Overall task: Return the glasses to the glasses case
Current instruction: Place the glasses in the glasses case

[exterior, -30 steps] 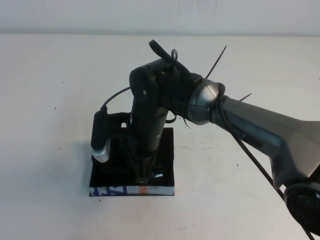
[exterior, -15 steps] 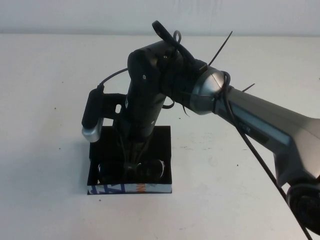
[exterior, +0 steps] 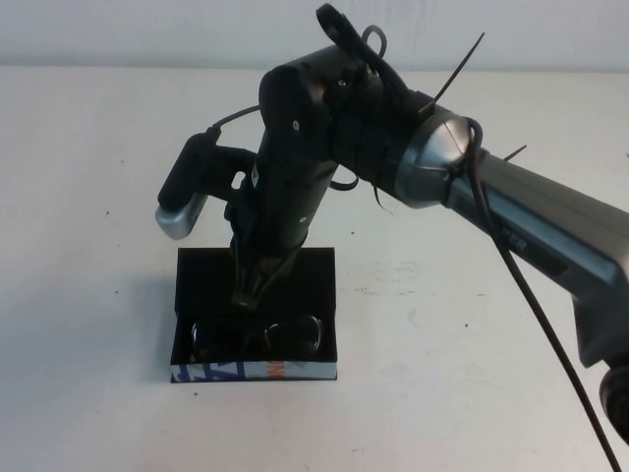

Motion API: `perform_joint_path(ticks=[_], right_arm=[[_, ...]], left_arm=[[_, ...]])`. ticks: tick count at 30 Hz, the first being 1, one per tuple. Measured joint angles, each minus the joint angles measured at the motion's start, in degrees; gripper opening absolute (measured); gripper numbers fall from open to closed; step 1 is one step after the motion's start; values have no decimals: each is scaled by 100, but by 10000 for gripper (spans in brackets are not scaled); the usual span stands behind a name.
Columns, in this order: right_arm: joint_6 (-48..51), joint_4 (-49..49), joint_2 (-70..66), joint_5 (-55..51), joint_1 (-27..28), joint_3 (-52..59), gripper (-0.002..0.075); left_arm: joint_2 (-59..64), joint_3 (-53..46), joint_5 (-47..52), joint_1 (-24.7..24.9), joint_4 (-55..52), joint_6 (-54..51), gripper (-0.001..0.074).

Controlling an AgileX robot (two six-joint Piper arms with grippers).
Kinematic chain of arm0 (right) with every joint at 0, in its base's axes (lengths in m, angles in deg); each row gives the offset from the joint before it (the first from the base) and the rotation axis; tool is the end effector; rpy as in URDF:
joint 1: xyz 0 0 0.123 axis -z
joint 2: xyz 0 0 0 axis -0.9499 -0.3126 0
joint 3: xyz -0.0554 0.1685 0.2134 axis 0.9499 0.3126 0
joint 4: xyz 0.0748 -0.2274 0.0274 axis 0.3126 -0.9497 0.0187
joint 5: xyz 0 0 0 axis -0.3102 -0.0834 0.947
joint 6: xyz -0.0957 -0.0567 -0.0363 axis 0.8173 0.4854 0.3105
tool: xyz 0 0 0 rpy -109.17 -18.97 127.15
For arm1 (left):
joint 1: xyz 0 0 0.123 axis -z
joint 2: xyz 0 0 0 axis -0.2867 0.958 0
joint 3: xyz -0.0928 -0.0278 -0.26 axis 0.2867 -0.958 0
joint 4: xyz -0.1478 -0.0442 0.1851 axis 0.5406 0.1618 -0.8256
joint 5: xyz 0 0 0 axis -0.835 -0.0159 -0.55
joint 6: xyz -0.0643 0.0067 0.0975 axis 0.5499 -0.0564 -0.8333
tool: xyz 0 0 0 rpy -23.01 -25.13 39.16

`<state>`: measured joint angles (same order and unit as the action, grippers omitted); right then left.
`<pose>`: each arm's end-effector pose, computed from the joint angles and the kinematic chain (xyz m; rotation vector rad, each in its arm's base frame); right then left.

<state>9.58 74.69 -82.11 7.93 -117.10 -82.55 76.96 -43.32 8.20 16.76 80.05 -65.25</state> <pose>0.3244 0.3373 0.2481 -1.7745 2.1402 0.1308 0.0745 -0.0023 0.1650 0.1194 1.8578 0.0596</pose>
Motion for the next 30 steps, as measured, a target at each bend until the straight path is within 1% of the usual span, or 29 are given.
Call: perform_joint_path(ticks=[8,13,15,19,21,25,30], right_arm=[[-8,477,246,-21,0,0,-10],[-130,494,258,-34,0,0,-11],[-247,474,258,-34,0,0,-11],[-357,463,258,-34,0,0,-11],[-500,463,258,-34,11,0,-11],[-829,463,258,-34,125,0,-11],[-987,463,258,-36,273,0,-11]], left_arm=[[0,0,0,0,0,0,0],[0,0,-77,0,-33,-21,0],[0,-10,-467,0,192,178,0],[0,-10,-1419,0,1402,1209,0],[0,-10,-1934,0,1832,1435,0],[0,-10,-2782,0,2088,1587,0],[0,-10,-3081,0,2179,1676,0]])
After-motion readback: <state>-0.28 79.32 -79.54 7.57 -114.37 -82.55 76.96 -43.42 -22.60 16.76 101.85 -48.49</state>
